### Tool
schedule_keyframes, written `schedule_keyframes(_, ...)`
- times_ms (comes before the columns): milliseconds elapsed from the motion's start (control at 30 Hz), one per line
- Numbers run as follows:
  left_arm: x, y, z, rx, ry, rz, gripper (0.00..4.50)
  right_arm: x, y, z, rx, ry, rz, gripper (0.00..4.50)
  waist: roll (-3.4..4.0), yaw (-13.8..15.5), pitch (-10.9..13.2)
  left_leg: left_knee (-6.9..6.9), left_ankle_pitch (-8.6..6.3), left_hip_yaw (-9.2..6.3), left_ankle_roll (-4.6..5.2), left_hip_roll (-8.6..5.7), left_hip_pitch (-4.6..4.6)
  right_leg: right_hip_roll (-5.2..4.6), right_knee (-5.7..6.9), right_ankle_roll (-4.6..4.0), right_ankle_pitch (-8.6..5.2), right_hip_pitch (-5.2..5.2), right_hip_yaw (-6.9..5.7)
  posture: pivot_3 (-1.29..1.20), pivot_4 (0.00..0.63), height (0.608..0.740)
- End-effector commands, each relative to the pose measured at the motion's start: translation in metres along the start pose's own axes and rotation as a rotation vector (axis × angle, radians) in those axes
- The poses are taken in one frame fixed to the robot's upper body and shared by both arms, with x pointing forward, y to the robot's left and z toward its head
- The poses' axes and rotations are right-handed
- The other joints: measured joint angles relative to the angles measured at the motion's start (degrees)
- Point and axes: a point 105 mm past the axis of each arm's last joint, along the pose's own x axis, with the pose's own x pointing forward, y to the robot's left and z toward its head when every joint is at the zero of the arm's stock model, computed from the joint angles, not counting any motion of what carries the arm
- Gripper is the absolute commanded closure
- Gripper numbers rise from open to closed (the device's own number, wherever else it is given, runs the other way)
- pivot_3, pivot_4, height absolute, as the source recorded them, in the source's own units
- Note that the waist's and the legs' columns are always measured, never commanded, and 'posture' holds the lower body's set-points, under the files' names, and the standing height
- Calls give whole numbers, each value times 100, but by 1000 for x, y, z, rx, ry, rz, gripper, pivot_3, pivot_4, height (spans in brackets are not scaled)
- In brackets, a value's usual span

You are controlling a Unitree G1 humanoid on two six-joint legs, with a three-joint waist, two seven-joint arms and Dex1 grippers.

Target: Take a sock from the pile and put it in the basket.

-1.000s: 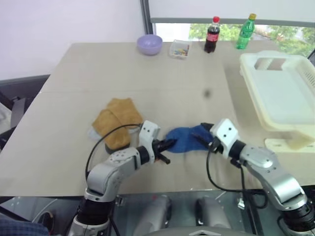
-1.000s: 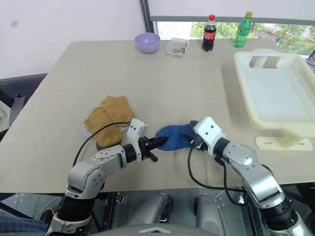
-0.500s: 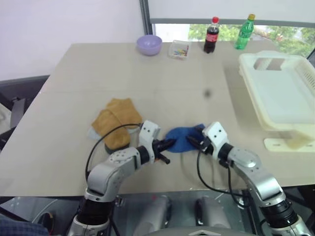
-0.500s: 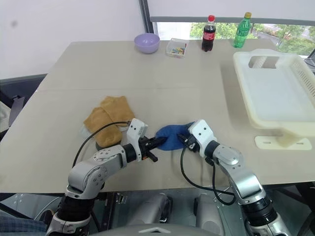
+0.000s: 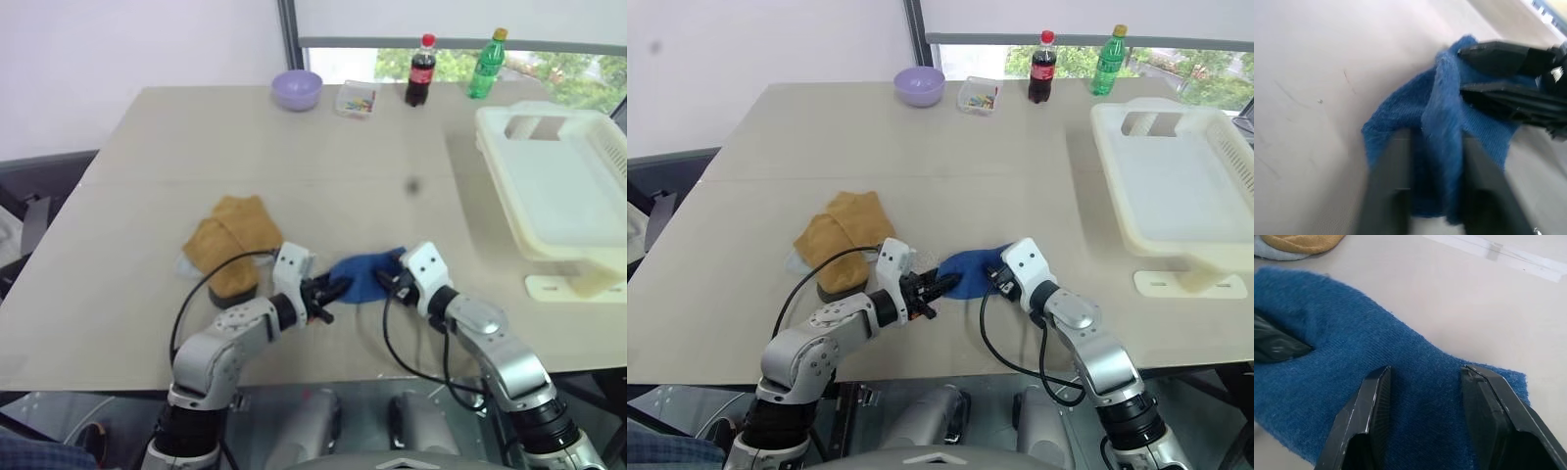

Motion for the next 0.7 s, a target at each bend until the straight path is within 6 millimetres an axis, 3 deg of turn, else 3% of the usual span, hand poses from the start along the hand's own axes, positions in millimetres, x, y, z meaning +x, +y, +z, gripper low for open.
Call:
schedule_keyframes(33, -5, 11, -4, 6, 16, 40, 1313, -9, -7, 26, -18, -105, -28, 2174, 0, 0, 0, 0, 0, 0, 0, 0, 0, 0, 0, 0, 0, 0, 0, 0, 150, 740)
schedule_keyframes(100, -6, 11, -4, 3, 19, 42, 290, -17, -7, 34, -9, -134, -28, 2174, 1, 0, 0, 0, 0, 0, 0, 0, 0, 0, 1, 0, 0, 0, 1, 0, 150, 740)
schedule_keyframes(133, -6, 11, -4, 0, 16, 42, 91, -20, -6, 34, -13, -135, -14, 2174, 0, -3, 0, 0, 0, 0, 0, 0, 1, 0, 1, 0, 0, 0, 1, 0, 150, 740)
schedule_keyframes(300, -10, 15, -5, -12, 28, 58, 91, -19, -2, 6, -34, -10, 20, 2174, 2, -6, -1, 0, 0, 1, 0, 2, 8, 2, 2, 0, 0, 4, 1, 0, 150, 740)
schedule_keyframes(467, -14, 17, -5, -27, 43, 57, 91, -20, 6, -5, 2, 44, 73, 2174, 3, -19, -2, 0, 0, 2, 1, 5, 13, 3, 2, 0, -1, 8, 4, 0, 150, 740)
schedule_keyframes(633, -17, 16, -5, -36, 56, 39, 91, -18, -4, 27, 38, -88, 78, 2174, 3, -25, -2, 0, -13, 3, -20, 8, 18, 8, 2, 0, -1, 12, 5, 0, 150, 740)
schedule_keyframes(700, -19, 16, -6, -47, 62, 34, 91, -18, -3, 30, 29, -91, 102, 2174, 3, -20, -2, -1, -13, 3, -21, 13, 18, 13, 2, 0, -1, 11, 7, 0, 150, 740)
